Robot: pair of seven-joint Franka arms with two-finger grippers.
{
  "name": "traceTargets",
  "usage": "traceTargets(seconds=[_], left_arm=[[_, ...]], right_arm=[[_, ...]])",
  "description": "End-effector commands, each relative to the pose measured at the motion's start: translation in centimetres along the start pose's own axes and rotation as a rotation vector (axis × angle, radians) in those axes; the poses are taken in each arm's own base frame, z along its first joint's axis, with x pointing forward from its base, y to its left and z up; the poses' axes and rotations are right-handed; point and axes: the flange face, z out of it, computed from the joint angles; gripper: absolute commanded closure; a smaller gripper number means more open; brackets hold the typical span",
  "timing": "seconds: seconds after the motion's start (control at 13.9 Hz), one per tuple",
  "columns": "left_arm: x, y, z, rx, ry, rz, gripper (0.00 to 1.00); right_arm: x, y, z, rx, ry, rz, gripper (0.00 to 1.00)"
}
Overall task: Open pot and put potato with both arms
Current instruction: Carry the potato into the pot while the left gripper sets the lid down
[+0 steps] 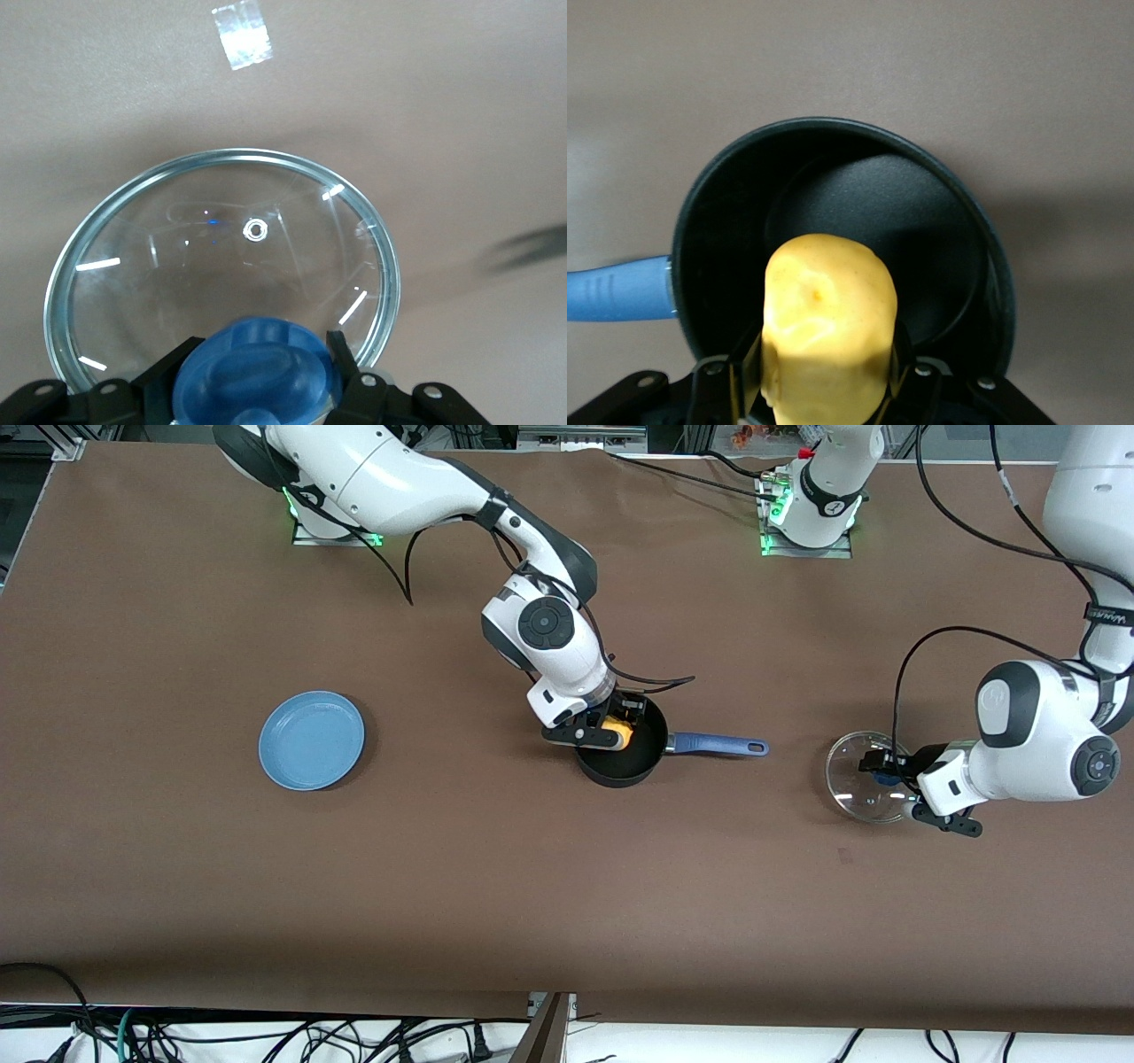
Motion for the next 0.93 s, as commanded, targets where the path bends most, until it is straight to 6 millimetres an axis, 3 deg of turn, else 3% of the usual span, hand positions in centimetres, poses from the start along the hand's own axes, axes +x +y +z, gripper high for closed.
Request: traceTargets(seconds=[0.0,0.07,0.14,0.29,0.43,0.65,0.86], left_arm=[[0.4,0.0,0.2,0.007,0.001,0.020,0.41],[0.6,-0.3,1.1,-0.005,-0.006,0.012,0.07],[0.6,-0.5,1.6,-0.010,-0.009,0.009,0.00],[0.6,-0.5,1.2,-0.007,-0.005,0.010,0.00],[0.4,-0.7,0.7,-0.007,-0.009,0.007,0.00],[-1.3,0.6,-5.7,0.032,0.007,-0.030,0.00],[-3.5,5.0,-14.2,0.115,0.057,-0.048,0.00]], right_arm=[[0.1,-0.4,0.0,-0.005,0.020,-0.001,0.00],[0.3,-0.3,-0.1,-0.005,0.024,-0.001,0.00],[0.9,-0.2,-0.8,-0.007,0.029,0.001,0.00],[1.7,0.8,-2.5,-0.099,0.000,0.000,0.00],[4.2,1.5,-8.1,-0.152,0.019,0.006,0.00],[8.0,5.4,-17.2,-0.236,0.005,-0.081,0.00],[11.7,11.9,-25.5,-0.325,-0.053,-0.211,0.00]])
